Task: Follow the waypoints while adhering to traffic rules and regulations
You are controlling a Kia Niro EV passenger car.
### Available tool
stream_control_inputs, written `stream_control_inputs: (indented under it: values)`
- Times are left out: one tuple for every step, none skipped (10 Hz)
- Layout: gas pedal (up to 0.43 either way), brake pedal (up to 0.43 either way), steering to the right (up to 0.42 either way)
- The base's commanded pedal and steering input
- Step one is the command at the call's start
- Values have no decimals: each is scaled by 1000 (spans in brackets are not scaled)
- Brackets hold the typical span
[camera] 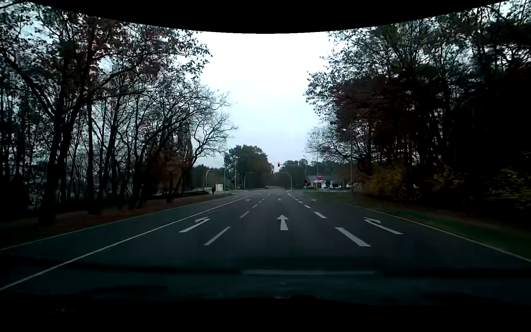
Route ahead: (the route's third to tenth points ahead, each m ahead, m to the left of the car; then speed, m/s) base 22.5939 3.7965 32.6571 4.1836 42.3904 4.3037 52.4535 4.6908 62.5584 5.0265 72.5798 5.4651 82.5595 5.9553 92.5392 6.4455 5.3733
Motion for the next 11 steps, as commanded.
stream_control_inputs:
  values:
    - [59, 0, -1]
    - [59, 0, -1]
    - [59, 0, -1]
    - [59, 0, -1]
    - [59, 0, -1]
    - [59, 0, -1]
    - [59, 0, -1]
    - [59, 0, -1]
    - [59, 0, -1]
    - [59, 0, -1]
    - [59, 0, -2]
